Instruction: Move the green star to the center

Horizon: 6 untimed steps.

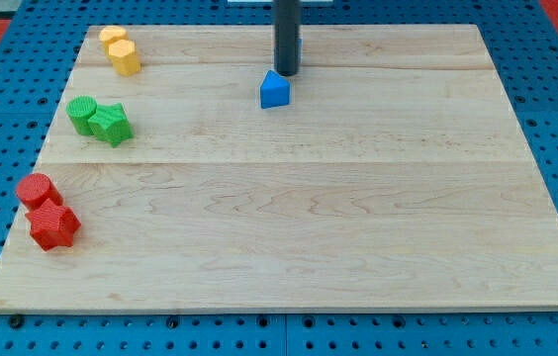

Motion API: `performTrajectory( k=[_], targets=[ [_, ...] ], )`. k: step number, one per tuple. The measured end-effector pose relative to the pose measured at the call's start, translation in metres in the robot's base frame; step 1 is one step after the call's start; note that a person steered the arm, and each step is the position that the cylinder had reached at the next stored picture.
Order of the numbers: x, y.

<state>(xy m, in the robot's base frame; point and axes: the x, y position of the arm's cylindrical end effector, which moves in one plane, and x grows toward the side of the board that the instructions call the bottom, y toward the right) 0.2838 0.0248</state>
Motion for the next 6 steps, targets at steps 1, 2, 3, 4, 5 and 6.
performTrajectory(
  k=[1,2,3,4,5,6],
  targets=[
    [0.000,0.018],
    [0.001,0.059],
    [0.068,0.091],
    [0.190,0.076],
    [0.231,-0.063],
    [0.220,-0.202]
  ],
)
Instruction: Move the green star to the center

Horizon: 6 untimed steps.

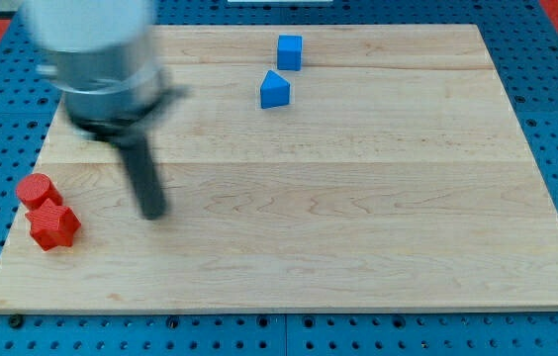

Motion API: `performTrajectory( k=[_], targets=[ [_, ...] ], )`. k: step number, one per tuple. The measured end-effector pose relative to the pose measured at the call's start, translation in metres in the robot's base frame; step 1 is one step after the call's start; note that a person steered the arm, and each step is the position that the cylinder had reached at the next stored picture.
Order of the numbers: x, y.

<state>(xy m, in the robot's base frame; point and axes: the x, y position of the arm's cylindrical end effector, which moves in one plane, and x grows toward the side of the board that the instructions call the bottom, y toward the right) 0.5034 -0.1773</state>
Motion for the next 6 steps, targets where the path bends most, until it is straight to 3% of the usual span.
performTrajectory(
  k=[1,3,5,6],
  targets=[
    [-0.033,-0.047],
    [-0.117,-0.057],
    [-0.132,0.051],
    [-0.130,-0.017]
  ],
)
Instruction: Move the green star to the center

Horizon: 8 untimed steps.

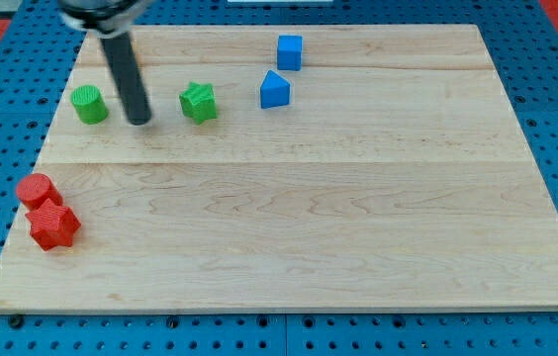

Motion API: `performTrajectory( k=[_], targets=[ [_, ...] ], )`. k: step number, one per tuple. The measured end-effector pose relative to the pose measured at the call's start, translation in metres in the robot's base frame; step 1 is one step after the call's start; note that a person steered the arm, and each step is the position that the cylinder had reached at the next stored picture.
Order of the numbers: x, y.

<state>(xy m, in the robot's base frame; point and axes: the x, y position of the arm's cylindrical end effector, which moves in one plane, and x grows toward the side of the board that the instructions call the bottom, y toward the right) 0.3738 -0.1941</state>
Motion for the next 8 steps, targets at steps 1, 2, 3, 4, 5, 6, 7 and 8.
performTrajectory(
  k=[1,2,3,4,5,6,7,8],
  targets=[
    [-0.032,0.019],
    [-0.041,0.082],
    [-0.025,0.136],
    [-0.021,0.154],
    [-0.005,0.134],
    [0.005,0.134],
    [0.026,0.110],
    [0.052,0.085]
  ],
)
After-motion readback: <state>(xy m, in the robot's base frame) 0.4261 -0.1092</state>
